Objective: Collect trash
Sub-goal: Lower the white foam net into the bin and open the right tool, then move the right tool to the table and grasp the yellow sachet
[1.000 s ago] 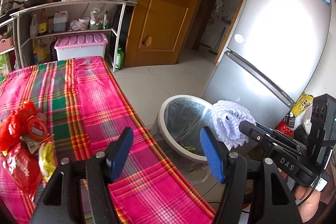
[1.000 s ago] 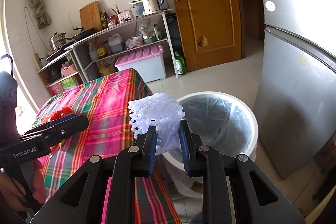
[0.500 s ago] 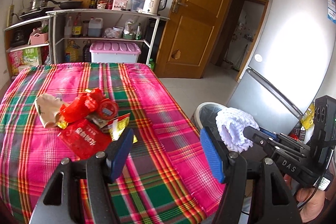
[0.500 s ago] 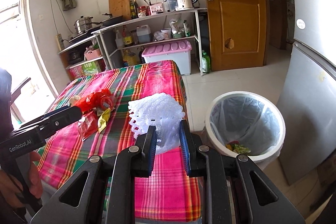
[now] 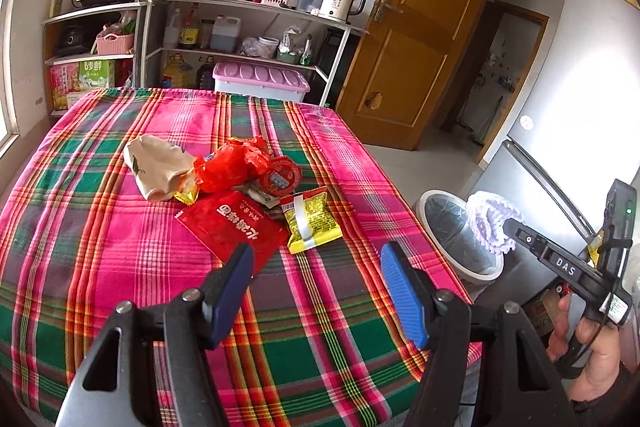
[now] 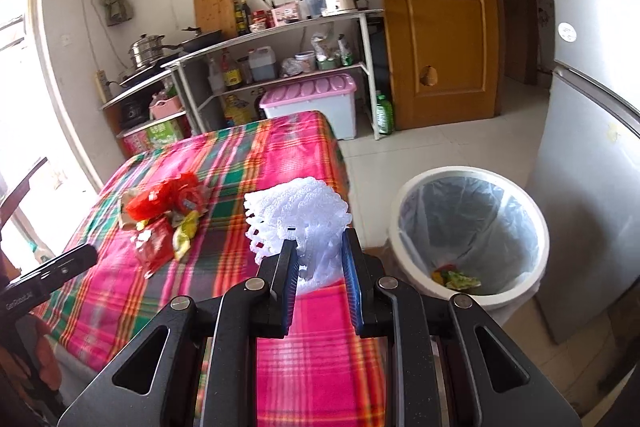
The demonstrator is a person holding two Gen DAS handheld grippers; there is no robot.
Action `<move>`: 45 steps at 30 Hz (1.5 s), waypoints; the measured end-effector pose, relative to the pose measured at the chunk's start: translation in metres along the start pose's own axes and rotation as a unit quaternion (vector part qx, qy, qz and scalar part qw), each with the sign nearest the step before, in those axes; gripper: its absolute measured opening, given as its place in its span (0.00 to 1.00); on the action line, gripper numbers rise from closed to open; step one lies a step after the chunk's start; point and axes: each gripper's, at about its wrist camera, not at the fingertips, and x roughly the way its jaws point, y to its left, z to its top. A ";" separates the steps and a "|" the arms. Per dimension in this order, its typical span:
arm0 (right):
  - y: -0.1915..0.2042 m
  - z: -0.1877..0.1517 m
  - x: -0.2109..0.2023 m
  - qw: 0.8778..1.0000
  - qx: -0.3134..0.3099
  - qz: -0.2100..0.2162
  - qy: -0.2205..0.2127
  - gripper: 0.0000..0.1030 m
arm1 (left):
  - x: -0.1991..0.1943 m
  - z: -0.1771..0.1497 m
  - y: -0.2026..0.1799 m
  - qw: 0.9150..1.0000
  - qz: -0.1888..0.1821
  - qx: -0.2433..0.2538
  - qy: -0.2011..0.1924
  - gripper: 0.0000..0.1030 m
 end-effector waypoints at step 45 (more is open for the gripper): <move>0.050 -0.009 0.045 0.994 -0.010 0.078 0.070 0.66 | 0.017 -0.007 0.064 0.997 0.056 -0.055 0.018 0.66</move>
